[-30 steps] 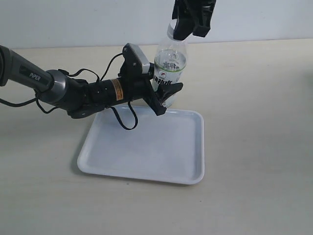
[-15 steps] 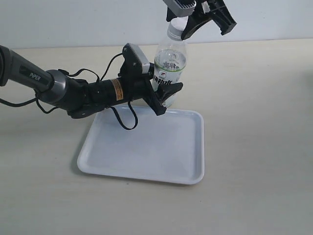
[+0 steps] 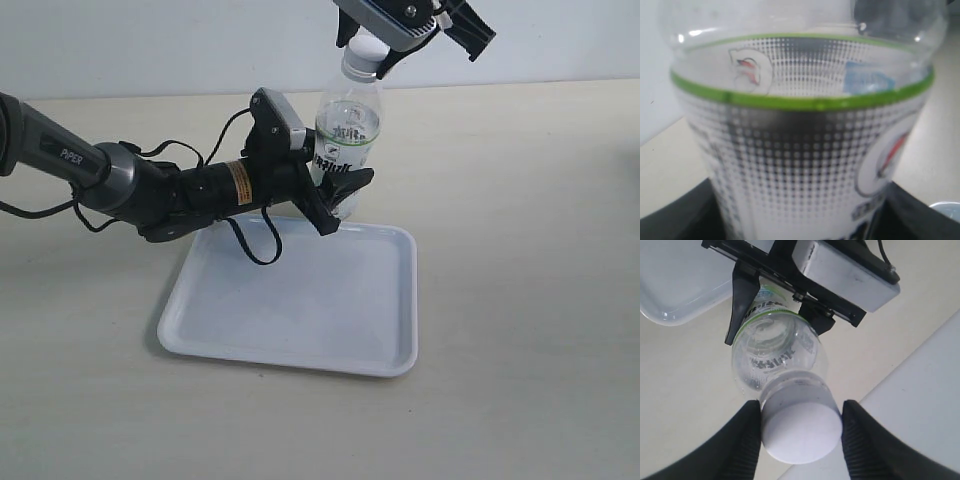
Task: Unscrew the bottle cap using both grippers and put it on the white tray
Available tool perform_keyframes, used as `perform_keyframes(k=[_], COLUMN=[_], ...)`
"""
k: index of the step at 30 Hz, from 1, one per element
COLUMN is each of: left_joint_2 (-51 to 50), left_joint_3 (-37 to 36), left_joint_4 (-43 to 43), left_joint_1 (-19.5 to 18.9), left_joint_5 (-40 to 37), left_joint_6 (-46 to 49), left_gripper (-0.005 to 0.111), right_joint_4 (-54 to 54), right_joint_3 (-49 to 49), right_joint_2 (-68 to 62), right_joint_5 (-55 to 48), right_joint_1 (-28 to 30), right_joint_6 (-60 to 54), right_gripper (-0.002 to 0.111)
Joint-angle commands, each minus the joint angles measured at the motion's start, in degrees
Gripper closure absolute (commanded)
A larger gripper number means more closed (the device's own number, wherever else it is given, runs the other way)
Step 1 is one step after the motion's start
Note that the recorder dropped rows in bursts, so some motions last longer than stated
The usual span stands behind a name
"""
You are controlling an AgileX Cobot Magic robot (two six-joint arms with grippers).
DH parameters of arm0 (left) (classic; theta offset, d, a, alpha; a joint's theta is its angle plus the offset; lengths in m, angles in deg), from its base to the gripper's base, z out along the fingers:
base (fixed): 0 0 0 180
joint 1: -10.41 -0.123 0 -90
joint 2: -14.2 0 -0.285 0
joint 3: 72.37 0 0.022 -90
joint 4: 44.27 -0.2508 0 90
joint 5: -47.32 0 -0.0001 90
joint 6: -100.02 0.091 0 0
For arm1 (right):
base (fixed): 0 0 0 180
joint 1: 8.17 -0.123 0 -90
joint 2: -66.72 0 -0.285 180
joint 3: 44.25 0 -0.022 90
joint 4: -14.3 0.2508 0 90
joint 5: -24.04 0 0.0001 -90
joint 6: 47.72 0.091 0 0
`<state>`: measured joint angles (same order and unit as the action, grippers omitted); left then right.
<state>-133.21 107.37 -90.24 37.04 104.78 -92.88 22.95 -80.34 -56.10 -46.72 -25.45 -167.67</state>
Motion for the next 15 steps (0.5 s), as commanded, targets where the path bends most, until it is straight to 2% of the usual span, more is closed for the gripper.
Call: perform_keyframes(k=[1,15], left_joint_2=[-0.1,-0.1], left_joint_3=[-0.3,-0.3], left_joint_4=[-1.7,-1.7], left_joint_1=[-0.1,-0.1], left_joint_5=[-1.6,-1.2], left_joint_6=[0.6,0.6], left_gripper=[0.107,0.107], right_joint_4=[-0.3,-0.2], right_joint_3=[-0.3,-0.3], right_joint_2=[-0.2,0.7], right_joint_5=[0.8,0.8], right_joint_1=[-0.1,-0.1], right_joint_6=[-0.8,-0.8], right_gripper=[0.108,0.108])
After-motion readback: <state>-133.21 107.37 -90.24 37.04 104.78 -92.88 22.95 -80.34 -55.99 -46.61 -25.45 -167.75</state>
